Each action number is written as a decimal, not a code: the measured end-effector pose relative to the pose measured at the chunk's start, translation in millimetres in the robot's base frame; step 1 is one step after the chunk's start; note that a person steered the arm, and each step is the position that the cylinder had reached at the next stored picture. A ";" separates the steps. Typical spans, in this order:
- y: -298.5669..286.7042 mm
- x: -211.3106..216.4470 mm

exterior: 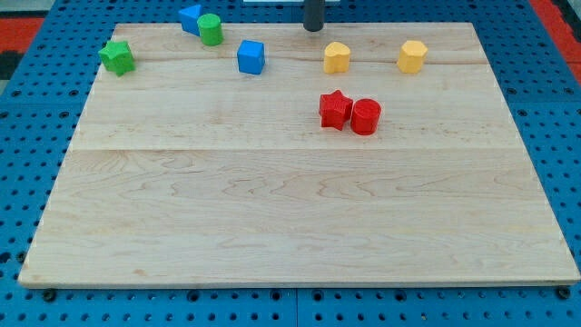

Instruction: Push the green circle into the yellow heart

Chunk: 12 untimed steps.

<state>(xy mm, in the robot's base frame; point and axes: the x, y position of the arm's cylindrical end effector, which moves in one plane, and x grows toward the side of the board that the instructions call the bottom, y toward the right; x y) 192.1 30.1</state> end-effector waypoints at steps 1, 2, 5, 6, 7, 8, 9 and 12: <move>-21.4 0.3; -67.0 1.4; -222.3 70.4; -286.9 17.8; -301.7 -0.2; -301.7 -0.2; -278.6 -0.6; -90.4 22.8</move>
